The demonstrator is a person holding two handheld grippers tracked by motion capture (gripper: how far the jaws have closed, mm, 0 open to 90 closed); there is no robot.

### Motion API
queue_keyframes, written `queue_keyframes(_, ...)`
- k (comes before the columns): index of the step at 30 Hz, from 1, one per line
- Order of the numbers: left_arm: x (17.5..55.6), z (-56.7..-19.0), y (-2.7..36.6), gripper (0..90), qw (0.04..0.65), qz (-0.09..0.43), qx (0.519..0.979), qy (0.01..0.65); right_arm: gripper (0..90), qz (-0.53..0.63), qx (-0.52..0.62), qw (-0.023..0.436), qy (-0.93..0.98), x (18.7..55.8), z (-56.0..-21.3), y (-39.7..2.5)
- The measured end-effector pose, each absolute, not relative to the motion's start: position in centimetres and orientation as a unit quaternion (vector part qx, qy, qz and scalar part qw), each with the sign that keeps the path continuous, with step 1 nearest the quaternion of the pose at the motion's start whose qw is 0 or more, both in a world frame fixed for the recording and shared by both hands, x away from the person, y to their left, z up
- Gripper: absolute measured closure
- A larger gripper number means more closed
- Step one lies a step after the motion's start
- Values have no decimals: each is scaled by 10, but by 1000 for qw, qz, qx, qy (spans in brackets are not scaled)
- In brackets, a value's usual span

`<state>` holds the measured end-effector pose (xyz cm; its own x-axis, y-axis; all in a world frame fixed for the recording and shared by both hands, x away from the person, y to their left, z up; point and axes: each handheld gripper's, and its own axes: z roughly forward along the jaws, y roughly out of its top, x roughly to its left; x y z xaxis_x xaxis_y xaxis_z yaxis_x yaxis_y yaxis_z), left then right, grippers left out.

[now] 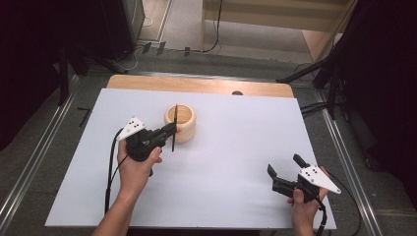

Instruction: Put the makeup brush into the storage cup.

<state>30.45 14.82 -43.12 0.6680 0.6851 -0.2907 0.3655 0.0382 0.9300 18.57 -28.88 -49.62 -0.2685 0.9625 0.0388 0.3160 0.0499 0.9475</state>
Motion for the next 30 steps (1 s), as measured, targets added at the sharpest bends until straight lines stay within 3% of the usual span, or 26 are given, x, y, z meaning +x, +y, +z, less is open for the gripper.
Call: queue_keyframes(30,334,-428,146,846,641,162,653,368,39,474,501,340,640,186,-497,-289)
